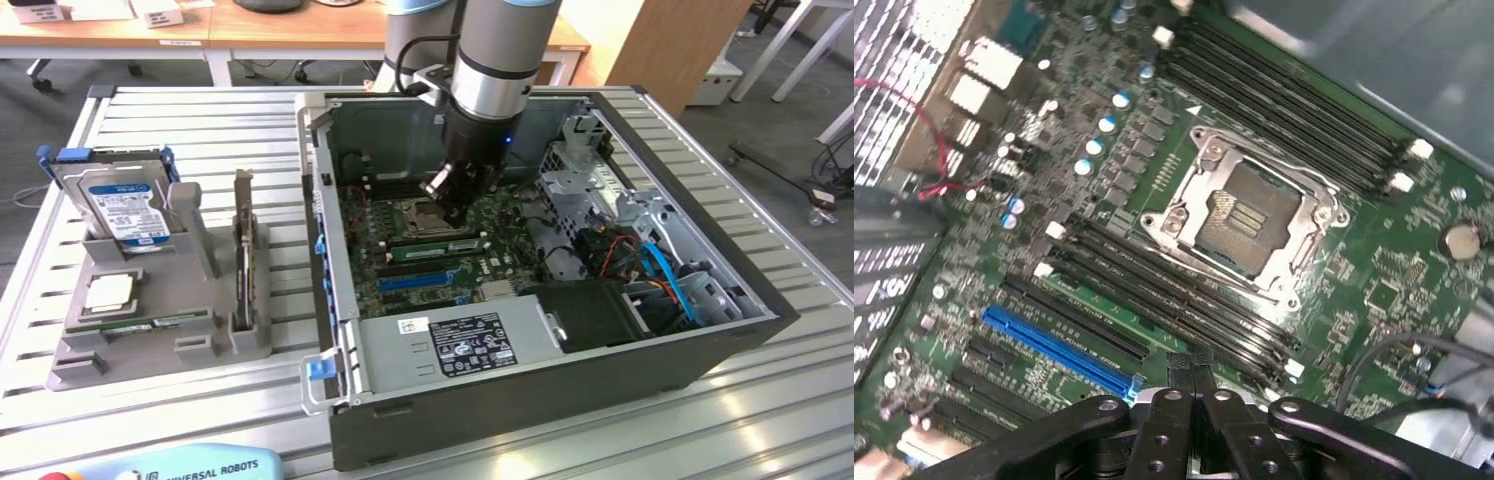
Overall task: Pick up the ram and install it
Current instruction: 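Press down the ram until it locks into place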
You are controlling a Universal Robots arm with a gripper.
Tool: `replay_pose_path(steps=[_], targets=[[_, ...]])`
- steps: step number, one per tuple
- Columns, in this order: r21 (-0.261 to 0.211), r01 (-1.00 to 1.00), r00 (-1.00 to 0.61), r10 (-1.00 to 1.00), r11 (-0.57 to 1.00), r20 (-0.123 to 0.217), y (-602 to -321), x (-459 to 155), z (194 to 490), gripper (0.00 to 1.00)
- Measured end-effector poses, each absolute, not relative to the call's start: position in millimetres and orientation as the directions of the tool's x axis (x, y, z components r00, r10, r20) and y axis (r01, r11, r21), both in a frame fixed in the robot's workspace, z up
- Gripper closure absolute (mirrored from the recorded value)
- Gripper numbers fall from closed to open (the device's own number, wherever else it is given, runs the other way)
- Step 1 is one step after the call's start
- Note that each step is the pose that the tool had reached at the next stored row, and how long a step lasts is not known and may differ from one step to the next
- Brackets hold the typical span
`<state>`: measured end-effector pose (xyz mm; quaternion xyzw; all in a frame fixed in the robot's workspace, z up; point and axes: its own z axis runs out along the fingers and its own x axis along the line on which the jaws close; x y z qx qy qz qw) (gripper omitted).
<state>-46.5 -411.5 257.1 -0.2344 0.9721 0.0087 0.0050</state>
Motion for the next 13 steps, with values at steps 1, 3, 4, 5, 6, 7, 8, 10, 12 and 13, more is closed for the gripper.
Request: replay_pose_path(steps=[1,3,4,5,6,7,8,10,12,13], targets=[[0.015,-0.441,-0.897,-0.441,0.897,-0.014,-411.5,-46.5,257.0,0.90],[0.015,-0.411,-0.911,-0.411,0.911,-0.014,-411.5,-46.5,256.9,0.90],[0.015,-0.397,-0.918,-0.397,0.918,-0.014,-411.5,-46.5,256.9,0.90],[0.015,-0.382,-0.924,-0.382,0.924,-0.014,-411.5,-46.5,256.9,0.90],[0.015,-0.368,-0.930,-0.367,0.930,-0.014,-411.5,-46.5,256.8,0.90],[0.014,-0.353,-0.936,-0.353,0.935,-0.014,-411.5,-46.5,256.8,0.90],[0.015,-0.338,-0.941,-0.338,0.941,-0.014,-411.5,-46.5,256.8,0.90],[0.015,-0.308,-0.951,-0.308,0.951,-0.014,-411.5,-46.5,256.7,0.90],[0.014,-0.279,-0.960,-0.279,0.960,-0.014,-411.5,-46.5,256.7,0.90],[0.014,-0.264,-0.965,-0.264,0.964,-0.014,-411.5,-46.5,256.6,0.90]])
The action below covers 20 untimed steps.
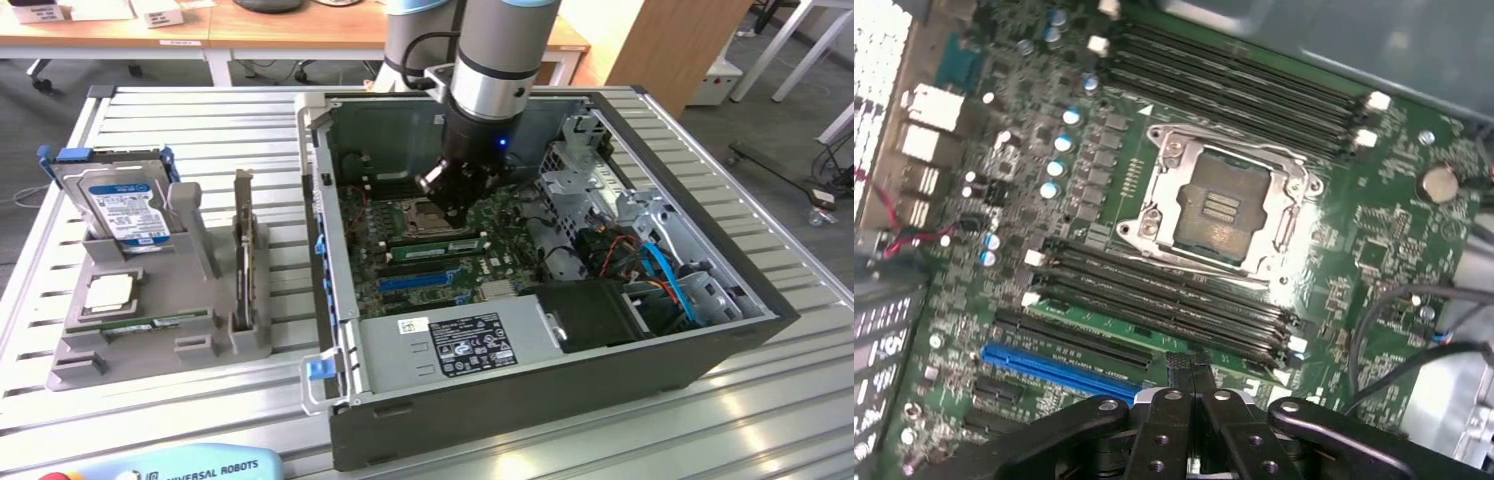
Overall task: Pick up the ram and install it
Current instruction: 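Press down the ram until it locks into place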
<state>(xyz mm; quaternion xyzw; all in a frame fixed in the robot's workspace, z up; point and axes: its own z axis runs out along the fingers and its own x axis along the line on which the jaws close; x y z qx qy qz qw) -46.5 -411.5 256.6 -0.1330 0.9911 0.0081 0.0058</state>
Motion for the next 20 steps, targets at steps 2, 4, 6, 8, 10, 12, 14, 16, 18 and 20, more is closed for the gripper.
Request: replay_pose_path(steps=[2,4,6,8,10,12,14,16,18,20], targets=[[0.015,-0.234,-0.972,-0.234,0.972,-0.014,-411.5,-46.5,256.6,0.90],[0.014,-0.206,-0.978,-0.206,0.978,-0.014,-411.5,-46.5,256.5,0.90],[0.014,-0.177,-0.984,-0.177,0.984,-0.014,-411.5,-46.5,256.4,0.90],[0.014,-0.149,-0.989,-0.148,0.989,-0.014,-411.5,-46.5,256.4,0.90],[0.014,-0.120,-0.993,-0.120,0.993,-0.014,-411.5,-46.5,256.4,0.90],[0.014,-0.091,-0.996,-0.090,0.996,-0.014,-411.5,-46.5,256.3,0.90],[0.014,-0.062,-0.998,-0.062,0.998,-0.014,-411.5,-46.5,256.3,0.90],[0.014,-0.034,-0.999,-0.034,0.999,-0.014,-411.5,-46.5,256.3,0.90],[0.014,-0.009,-1.000,-0.009,1.000,-0.014,-411.5,-46.7,256.3,0.90],[0.014,0.010,-1.000,0.010,1.000,-0.014,-411.5,-46.8,256.2,0.90]])
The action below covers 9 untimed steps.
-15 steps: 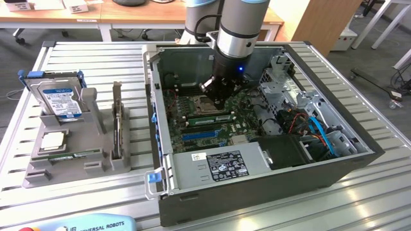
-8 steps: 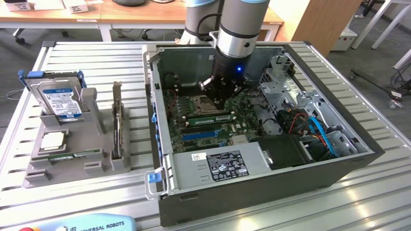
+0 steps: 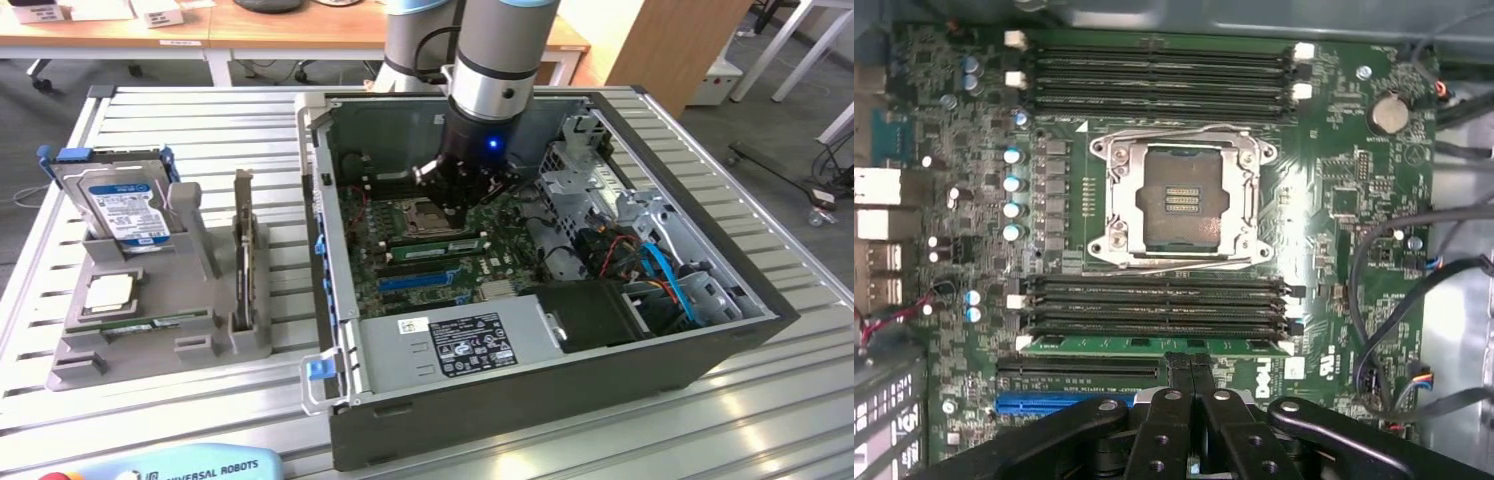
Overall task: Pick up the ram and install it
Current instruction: 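Press down the ram until it locks into place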
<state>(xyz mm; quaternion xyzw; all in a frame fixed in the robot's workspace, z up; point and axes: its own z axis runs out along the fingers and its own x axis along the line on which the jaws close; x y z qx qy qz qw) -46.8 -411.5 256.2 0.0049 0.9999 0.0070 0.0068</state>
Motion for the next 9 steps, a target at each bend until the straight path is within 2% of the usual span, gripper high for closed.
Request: replay_pose_path(steps=[9], targets=[[0.014,0.032,-0.999,0.032,0.999,-0.014,-411.4,-47.4,256.2,0.90]])
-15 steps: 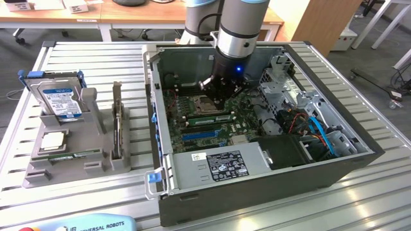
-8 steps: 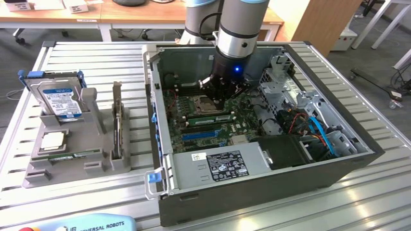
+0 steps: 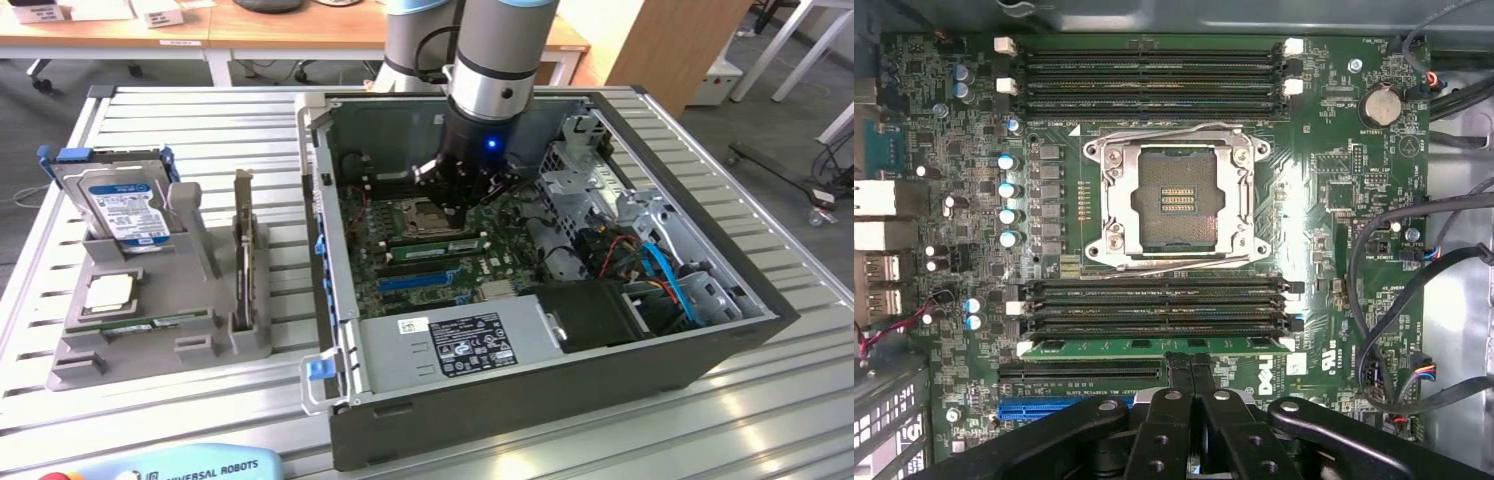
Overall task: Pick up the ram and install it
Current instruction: 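Press down the ram until it locks into place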
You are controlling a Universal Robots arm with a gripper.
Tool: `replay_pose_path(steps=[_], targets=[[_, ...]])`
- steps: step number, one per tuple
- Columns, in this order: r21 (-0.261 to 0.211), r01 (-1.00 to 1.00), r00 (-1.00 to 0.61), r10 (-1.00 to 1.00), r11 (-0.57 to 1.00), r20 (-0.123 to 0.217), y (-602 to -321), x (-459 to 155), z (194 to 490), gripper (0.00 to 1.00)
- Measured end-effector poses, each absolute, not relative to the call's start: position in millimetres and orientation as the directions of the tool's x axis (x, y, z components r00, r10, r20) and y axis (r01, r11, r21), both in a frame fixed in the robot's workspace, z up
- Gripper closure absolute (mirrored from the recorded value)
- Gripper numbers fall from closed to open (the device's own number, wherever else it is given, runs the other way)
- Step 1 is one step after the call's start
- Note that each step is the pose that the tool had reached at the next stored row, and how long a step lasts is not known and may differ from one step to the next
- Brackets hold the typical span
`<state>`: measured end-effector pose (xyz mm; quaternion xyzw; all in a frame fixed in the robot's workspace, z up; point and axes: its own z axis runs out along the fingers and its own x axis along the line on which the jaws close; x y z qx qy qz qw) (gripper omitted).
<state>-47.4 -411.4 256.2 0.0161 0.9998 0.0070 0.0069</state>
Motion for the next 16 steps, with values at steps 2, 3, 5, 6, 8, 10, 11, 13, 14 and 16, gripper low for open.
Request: replay_pose_path(steps=[2,3,5,6,8,10,11,13,14,16], targets=[[0.014,0.032,-0.999,0.032,0.999,-0.014,-411.4,-48.3,256.2,0.90],[0.014,0.032,-0.999,0.032,0.999,-0.014,-411.4,-48.8,256.2,0.90],[0.014,0.032,-0.999,0.032,0.999,-0.015,-411.4,-49.3,256.2,0.90],[0.014,0.032,-0.999,0.032,0.999,-0.015,-411.4,-49.5,256.2,0.90],[0.014,0.032,-0.999,0.032,0.999,-0.015,-411.4,-50.1,256.2,0.90],[0.014,0.032,-0.999,0.032,0.999,-0.016,-411.4,-50.6,256.2,0.90],[0.014,0.032,-0.999,0.032,0.999,-0.016,-411.4,-50.8,256.2,0.90],[0.014,0.032,-0.999,0.032,0.999,-0.016,-411.4,-50.9,256.2,0.90],[0.014,0.032,-0.999,0.032,0.999,-0.016,-411.5,-50.9,256.2,0.90],[0.014,0.032,-0.999,0.032,0.999,-0.016,-411.4,-50.9,256.2,0.90]])
